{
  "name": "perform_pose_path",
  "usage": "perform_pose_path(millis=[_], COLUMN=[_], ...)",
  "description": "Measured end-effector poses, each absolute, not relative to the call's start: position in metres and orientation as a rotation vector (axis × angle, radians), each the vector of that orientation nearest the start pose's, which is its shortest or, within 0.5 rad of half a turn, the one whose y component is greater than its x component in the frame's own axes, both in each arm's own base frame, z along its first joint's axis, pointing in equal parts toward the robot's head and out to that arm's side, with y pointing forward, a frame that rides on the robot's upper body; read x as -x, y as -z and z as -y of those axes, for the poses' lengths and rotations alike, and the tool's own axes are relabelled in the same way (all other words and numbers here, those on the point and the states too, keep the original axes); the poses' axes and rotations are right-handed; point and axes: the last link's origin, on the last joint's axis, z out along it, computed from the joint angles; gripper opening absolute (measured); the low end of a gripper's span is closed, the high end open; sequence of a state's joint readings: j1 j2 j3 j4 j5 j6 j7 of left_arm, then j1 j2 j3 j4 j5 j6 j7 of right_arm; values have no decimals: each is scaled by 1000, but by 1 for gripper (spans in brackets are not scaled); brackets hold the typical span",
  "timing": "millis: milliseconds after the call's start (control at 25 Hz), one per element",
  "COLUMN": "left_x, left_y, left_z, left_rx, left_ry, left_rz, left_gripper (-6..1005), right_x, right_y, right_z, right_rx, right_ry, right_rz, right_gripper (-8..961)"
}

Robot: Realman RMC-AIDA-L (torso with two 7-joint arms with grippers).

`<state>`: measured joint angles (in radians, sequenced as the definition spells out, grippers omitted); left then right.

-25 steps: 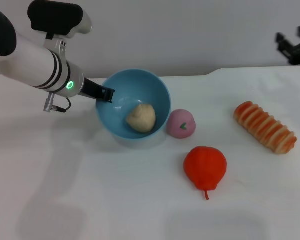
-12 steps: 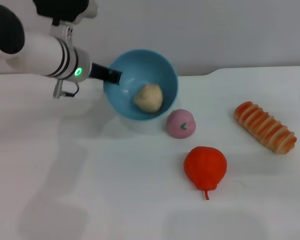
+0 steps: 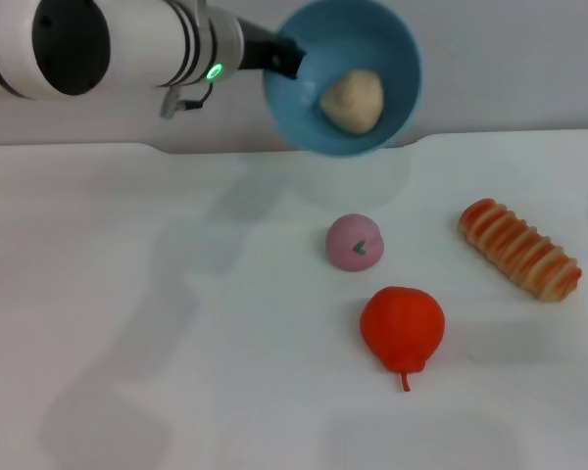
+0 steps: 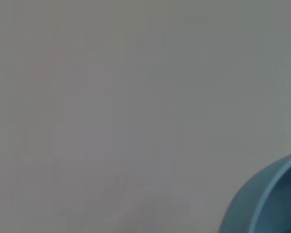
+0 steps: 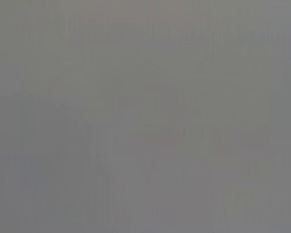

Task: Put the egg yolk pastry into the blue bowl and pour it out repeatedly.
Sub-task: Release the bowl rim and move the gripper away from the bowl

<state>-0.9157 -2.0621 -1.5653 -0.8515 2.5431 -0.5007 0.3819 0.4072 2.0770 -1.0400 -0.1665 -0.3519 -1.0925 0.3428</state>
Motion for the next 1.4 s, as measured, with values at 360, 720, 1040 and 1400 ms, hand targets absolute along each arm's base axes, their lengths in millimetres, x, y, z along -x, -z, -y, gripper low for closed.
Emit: perform_pose_path(millis=[360,720,1040,1400], left_x=[85,81,84,120], left_y=[43,42,43,40], left_z=[-479,-479,-479,-474], left_rx=[2228,2228,2230,2247], left_ry=[172,181,168,40], left_rz=[529,516,524,709], left_gripper=[-1,-1,-2,-1], right_x=[-365,-364,-363,-362], right_y=[-32,-33,-34,-35], right_z=[-334,-335,-337,-339], right_rx=[1471,1471,1472,1473], right_ry=[-669,-672,-671,-673], right_rz=[-625,-623,-621,-611], right_gripper=[508,509,509,508])
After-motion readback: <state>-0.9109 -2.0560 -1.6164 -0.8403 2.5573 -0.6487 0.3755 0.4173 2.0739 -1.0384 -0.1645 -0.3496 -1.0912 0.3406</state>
